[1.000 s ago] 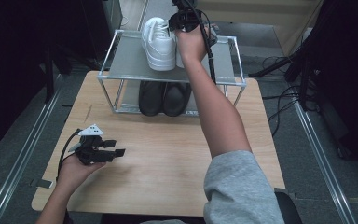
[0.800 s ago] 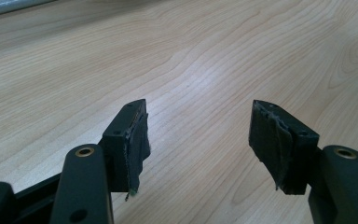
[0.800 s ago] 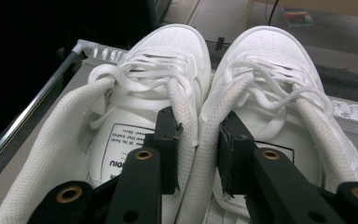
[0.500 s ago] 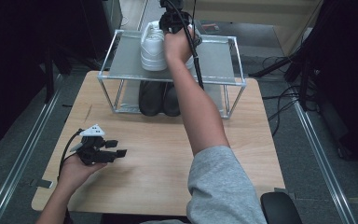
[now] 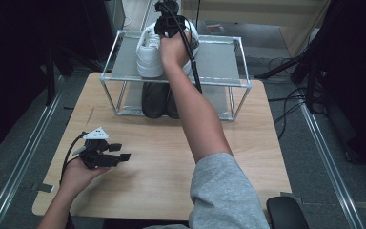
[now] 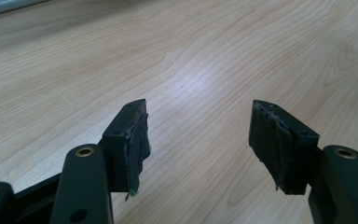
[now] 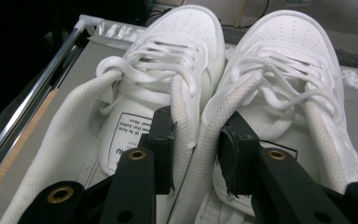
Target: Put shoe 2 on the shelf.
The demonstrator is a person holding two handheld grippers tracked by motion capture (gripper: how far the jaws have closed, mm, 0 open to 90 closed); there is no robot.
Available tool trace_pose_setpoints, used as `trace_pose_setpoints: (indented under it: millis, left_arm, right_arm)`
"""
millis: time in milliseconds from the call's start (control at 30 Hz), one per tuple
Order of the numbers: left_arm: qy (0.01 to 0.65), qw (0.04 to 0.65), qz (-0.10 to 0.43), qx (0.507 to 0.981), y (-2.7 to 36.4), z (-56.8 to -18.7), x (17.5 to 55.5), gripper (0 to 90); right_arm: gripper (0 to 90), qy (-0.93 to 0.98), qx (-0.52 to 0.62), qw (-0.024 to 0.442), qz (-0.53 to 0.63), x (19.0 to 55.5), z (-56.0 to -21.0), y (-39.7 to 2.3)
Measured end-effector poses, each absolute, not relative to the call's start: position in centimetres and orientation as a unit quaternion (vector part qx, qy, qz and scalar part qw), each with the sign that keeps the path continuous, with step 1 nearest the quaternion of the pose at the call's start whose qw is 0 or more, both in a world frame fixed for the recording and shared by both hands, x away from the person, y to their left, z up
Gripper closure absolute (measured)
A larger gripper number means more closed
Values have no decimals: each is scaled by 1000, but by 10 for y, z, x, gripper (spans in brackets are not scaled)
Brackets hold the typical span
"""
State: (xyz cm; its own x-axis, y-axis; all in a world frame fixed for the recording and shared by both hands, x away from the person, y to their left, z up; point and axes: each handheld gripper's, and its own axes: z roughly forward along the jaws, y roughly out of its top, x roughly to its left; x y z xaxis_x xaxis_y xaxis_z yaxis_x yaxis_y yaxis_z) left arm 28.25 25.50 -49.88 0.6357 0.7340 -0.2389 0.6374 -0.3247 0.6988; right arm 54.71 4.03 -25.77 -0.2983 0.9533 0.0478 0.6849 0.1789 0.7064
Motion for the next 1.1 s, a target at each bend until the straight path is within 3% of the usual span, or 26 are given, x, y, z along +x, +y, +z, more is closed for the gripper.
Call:
trace_pose_setpoints:
  millis: [567,1100]
  left_arm:
    - [418,395,57,816,254,-500,283,380]
    - [416,391,54,819,252,-501,284,379]
  right_arm:
    - [634,734,541,200,358,542,-272,30]
    - [499,753,500,188,384,533,-270,17]
